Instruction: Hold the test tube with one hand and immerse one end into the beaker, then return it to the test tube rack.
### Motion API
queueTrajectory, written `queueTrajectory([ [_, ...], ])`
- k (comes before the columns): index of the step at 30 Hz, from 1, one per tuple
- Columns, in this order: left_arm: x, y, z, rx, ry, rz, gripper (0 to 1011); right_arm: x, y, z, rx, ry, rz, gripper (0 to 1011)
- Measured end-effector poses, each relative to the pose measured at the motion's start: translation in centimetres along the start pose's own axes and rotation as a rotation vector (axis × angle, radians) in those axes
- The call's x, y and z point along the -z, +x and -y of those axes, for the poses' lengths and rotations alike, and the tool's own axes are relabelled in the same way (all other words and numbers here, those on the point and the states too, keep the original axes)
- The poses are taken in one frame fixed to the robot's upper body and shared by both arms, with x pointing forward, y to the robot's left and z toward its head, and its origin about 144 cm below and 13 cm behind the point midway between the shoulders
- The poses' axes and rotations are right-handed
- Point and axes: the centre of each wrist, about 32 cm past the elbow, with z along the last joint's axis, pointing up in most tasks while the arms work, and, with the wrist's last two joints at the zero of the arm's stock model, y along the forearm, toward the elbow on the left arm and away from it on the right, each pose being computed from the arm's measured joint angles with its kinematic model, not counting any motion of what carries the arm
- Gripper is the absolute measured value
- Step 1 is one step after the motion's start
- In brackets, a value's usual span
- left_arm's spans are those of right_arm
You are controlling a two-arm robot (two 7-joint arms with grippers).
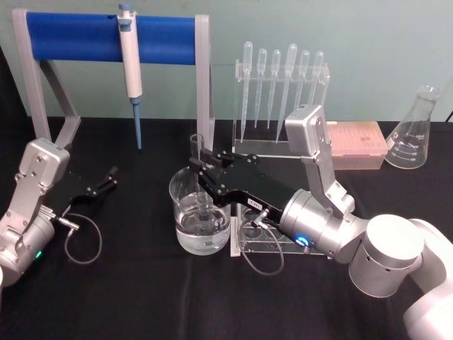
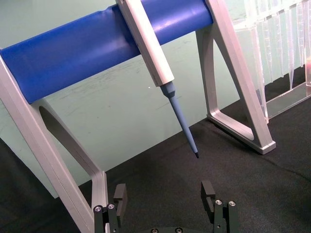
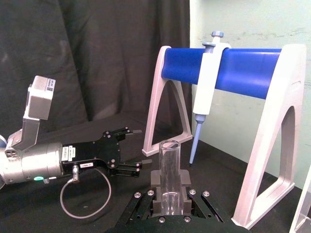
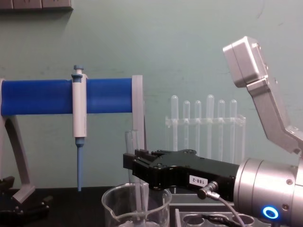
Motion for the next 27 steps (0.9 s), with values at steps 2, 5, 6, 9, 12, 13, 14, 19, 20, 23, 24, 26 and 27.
queueTrajectory([
  [2, 0.0, 0.0, 0.0, 0.0, 0.0, 0.0, 1000, 0.0, 0.0, 0.0, 0.0, 0.0, 0.0, 221],
  [5, 0.0, 0.0, 0.0, 0.0, 0.0, 0.0, 1000, 0.0, 0.0, 0.0, 0.0, 0.0, 0.0, 221],
  [6, 0.0, 0.0, 0.0, 0.0, 0.0, 0.0, 1000, 0.0, 0.0, 0.0, 0.0, 0.0, 0.0, 221],
  [9, 0.0, 0.0, 0.0, 0.0, 0.0, 0.0, 1000, 0.0, 0.0, 0.0, 0.0, 0.0, 0.0, 221],
  [12, 0.0, 0.0, 0.0, 0.0, 0.0, 0.0, 1000, 0.0, 0.0, 0.0, 0.0, 0.0, 0.0, 221],
  [13, 0.0, 0.0, 0.0, 0.0, 0.0, 0.0, 1000, 0.0, 0.0, 0.0, 0.0, 0.0, 0.0, 221],
  [14, 0.0, 0.0, 0.0, 0.0, 0.0, 0.0, 1000, 0.0, 0.0, 0.0, 0.0, 0.0, 0.0, 221],
  [19, 0.0, 0.0, 0.0, 0.0, 0.0, 0.0, 1000, 0.0, 0.0, 0.0, 0.0, 0.0, 0.0, 221],
  [20, 0.0, 0.0, 0.0, 0.0, 0.0, 0.0, 1000, 0.0, 0.0, 0.0, 0.0, 0.0, 0.0, 221],
  [23, 0.0, 0.0, 0.0, 0.0, 0.0, 0.0, 1000, 0.0, 0.0, 0.0, 0.0, 0.0, 0.0, 221],
  [24, 0.0, 0.0, 0.0, 0.0, 0.0, 0.0, 1000, 0.0, 0.0, 0.0, 0.0, 0.0, 0.0, 221],
  [26, 0.0, 0.0, 0.0, 0.0, 0.0, 0.0, 1000, 0.0, 0.0, 0.0, 0.0, 0.0, 0.0, 221],
  [27, 0.0, 0.0, 0.0, 0.0, 0.0, 0.0, 1000, 0.0, 0.0, 0.0, 0.0, 0.0, 0.0, 221],
])
